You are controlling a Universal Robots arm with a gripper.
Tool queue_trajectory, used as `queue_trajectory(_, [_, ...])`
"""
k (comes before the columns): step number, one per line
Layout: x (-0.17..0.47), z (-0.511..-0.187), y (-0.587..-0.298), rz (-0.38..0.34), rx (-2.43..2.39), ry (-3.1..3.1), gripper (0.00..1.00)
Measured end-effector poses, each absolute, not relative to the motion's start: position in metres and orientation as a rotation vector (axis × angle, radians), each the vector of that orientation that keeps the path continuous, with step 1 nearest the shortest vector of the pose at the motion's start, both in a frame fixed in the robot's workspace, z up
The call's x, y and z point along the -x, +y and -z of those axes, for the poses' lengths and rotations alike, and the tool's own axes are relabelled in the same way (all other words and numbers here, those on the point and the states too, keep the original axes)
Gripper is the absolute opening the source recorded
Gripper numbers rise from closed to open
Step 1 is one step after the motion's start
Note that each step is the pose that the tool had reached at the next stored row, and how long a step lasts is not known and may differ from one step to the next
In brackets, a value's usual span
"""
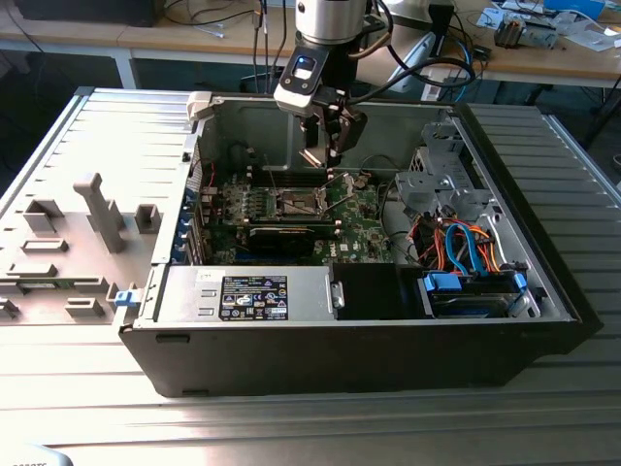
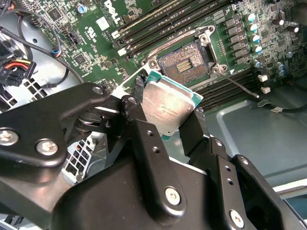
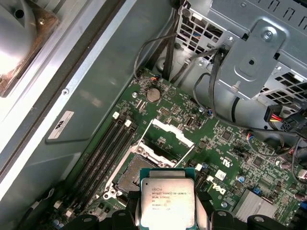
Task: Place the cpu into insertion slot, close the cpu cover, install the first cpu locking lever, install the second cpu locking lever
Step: 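Place the cpu into insertion slot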
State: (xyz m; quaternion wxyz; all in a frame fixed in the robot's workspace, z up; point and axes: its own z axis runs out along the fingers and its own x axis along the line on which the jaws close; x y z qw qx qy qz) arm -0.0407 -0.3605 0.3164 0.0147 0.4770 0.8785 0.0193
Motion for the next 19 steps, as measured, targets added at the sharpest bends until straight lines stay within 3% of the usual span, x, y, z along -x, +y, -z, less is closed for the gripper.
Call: queue_trajectory(19, [0.0407, -0.3158, -0.3605, -0.060, -1.498, 2.727, 0.54])
